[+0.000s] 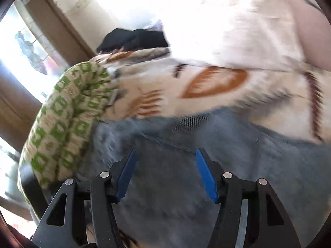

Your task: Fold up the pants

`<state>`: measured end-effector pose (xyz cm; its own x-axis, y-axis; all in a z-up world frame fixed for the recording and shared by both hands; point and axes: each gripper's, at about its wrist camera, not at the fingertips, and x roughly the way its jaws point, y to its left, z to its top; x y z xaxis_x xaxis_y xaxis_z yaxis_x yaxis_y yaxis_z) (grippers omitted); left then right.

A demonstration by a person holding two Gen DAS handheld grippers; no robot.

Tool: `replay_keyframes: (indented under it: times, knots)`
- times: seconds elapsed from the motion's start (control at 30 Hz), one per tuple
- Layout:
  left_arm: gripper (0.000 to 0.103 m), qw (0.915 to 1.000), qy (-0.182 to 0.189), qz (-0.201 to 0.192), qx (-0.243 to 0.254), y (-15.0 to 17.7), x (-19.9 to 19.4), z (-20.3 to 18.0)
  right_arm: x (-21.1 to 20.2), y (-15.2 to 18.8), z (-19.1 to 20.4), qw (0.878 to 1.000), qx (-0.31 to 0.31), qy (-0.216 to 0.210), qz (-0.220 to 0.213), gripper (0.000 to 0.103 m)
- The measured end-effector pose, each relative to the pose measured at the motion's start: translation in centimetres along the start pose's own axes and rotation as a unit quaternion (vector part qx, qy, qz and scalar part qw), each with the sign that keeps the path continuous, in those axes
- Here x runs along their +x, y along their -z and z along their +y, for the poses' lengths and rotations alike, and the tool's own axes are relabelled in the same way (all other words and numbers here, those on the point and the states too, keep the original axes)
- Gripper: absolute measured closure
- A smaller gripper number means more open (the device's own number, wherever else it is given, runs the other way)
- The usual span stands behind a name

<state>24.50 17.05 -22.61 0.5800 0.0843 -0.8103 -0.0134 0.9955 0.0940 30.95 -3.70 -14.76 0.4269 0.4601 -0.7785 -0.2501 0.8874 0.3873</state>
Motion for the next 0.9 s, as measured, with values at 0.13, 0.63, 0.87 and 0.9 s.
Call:
replay_keyframes:
  times: [0.13,0.63,0.87,0.9]
  knots:
    - [0.01,0.9983,0.028,0.024,-0.046,0.0,1.2,1.5,5.8,-1.8,1.5,0.997,0.008,-0.023,0.067,0.044]
    - [0.009,0.9981,0.001,-0.024,-0.057,1.7,-2.4,1.1,9.7,-2.6,2.4,0.992,-0.024,0.05,0.113,0.037]
    - [0.009,0.9958,0.006,-0.067,-0.062,5.2,-7.6,1.3,6.6,-4.6,5.9,0.993,-0.05,-0.024,0.1,0.035]
    - [0.009,0.9962,-0.002,-0.066,-0.057,5.6,-7.6,1.2,6.8,-4.7,7.2,0.991,-0.073,-0.028,0.109,0.034]
